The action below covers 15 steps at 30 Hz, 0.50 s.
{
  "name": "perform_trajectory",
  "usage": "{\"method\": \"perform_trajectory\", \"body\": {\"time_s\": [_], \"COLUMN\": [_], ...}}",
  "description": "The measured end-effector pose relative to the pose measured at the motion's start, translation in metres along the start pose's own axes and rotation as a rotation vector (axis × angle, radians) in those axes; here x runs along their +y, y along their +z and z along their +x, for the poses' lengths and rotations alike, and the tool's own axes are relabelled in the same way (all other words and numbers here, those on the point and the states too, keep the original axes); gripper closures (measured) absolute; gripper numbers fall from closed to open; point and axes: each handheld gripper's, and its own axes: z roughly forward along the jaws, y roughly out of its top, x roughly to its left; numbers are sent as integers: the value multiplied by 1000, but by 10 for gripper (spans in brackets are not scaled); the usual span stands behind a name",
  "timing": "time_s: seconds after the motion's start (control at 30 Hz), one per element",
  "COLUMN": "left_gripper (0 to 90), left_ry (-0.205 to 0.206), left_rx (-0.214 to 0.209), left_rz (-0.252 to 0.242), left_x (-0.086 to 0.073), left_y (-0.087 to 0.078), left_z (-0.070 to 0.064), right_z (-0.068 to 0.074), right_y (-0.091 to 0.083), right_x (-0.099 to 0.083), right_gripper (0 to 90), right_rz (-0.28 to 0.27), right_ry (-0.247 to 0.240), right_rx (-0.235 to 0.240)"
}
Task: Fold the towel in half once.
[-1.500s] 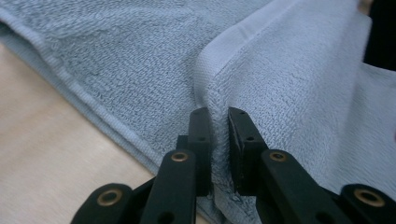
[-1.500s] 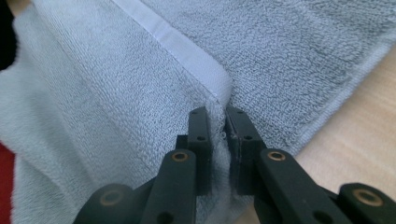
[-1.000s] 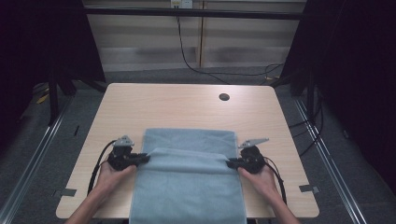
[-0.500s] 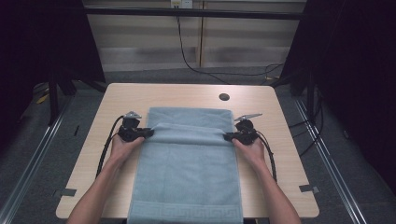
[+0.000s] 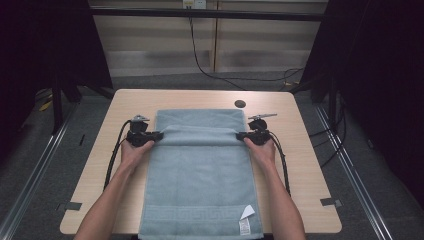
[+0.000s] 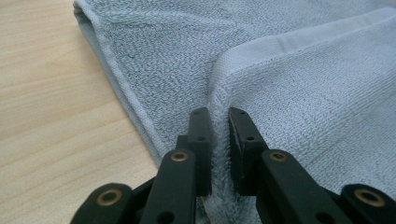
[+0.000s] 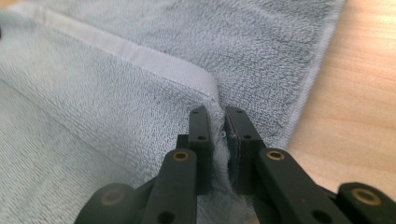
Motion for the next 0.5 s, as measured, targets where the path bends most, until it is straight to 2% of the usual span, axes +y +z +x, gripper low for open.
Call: {"method": "perform_trajectory", "body": {"time_s": [0.03, 0.1, 0.17, 0.3, 0.4, 0.43, 0.47, 0.5], "left_gripper": [812, 814, 814, 817, 817, 817, 817, 817], "left_ry": [-4, -18, 0, 14, 39, 49, 60, 71], "left_rx": [-6, -19, -33, -45, -50, -54, -60, -62], "left_rz": [0, -30, -51, -125, -179, -196, -214, -224], "left_x": [1, 2, 7, 24, 39, 44, 49, 52], "left_y": [-2, -7, -15, -41, -66, -74, -82, -88], "left_z": [1, 0, -2, -14, -23, -26, -30, -32], "right_z": [0, 0, 2, 6, 16, 19, 25, 25], "right_y": [-1, -3, -11, -41, -64, -72, -89, -89], "right_x": [1, 1, 5, 21, 38, 43, 53, 53], "right_gripper": [820, 819, 819, 819, 819, 819, 819, 819], "right_rz": [-24, -33, -60, -166, -207, -230, -271, -271], "right_ry": [0, 1, -19, -30, -80, -87, -105, -105], "right_rx": [17, 23, 34, 70, 71, 80, 92, 92]}}
